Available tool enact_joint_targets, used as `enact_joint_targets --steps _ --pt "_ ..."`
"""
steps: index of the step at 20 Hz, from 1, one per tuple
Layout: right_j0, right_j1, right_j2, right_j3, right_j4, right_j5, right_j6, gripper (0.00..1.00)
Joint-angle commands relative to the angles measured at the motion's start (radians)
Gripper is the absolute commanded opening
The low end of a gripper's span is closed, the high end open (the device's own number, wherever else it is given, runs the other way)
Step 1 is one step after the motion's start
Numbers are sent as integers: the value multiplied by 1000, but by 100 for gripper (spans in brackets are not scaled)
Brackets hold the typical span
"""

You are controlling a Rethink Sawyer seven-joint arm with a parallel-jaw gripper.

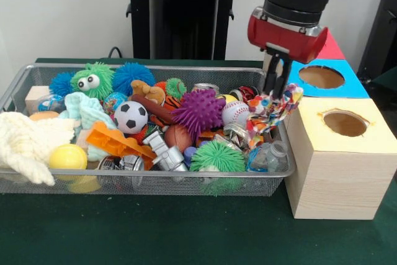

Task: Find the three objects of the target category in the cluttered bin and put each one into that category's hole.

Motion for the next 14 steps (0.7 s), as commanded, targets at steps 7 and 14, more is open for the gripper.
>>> enact_joint_targets --steps 7,14 --pt "75 27 -3 -40 51 170 163 0" --pt "95 34 -10 -69 63 200 171 0"
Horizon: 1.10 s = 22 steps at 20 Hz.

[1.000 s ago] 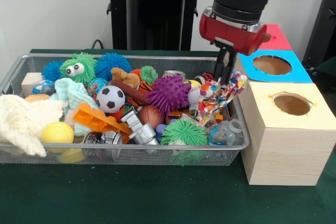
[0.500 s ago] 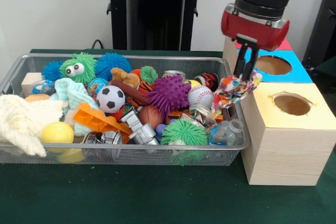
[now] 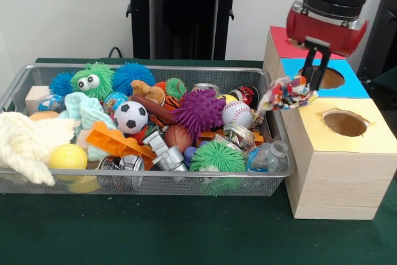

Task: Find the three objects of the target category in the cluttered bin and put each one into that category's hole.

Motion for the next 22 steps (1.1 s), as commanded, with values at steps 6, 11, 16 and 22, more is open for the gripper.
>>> enact_joint_targets --steps 6,11,16,22 --pt "28 15 -5 -64 50 197 185 0" --pt "46 -1 -13 -63 57 228 196 0" --pt "53 -5 -21 -74 70 254 189 0" --pt "51 15 -27 -109 80 279 185 0"
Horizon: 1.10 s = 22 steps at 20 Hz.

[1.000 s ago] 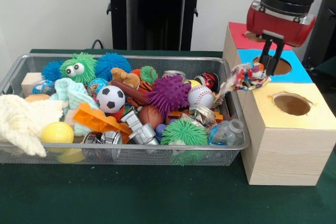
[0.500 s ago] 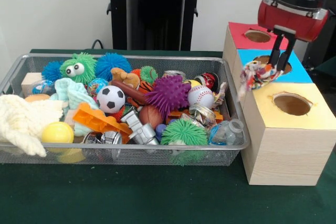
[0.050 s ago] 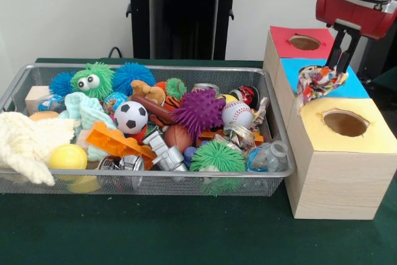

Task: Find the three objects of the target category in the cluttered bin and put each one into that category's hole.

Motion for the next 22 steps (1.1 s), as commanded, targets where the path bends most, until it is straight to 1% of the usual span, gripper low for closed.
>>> enact_joint_targets --steps 1,6,14,18,22 --pt "-14 23 4 -55 34 140 186 0" --pt "-25 71 2 -129 29 144 175 0" --pt "-9 152 -11 -221 42 130 206 0" --pt "8 179 -22 -246 49 127 228 0" --pt "20 195 -27 -247 59 105 238 0"
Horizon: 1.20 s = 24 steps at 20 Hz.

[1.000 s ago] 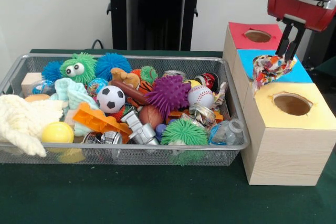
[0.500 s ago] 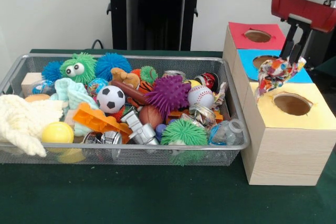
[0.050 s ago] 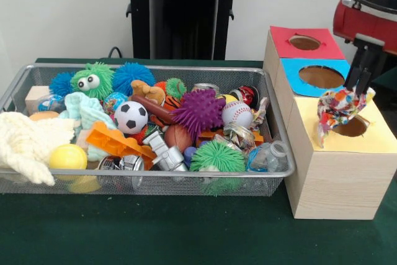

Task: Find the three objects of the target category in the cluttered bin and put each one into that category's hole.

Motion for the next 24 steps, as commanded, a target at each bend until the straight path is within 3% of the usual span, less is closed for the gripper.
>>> enact_joint_targets --steps 1,14,24 --pt "15 81 10 -28 29 64 239 0" --pt "32 0 22 74 89 87 217 0" --pt "13 23 6 50 103 84 182 0"
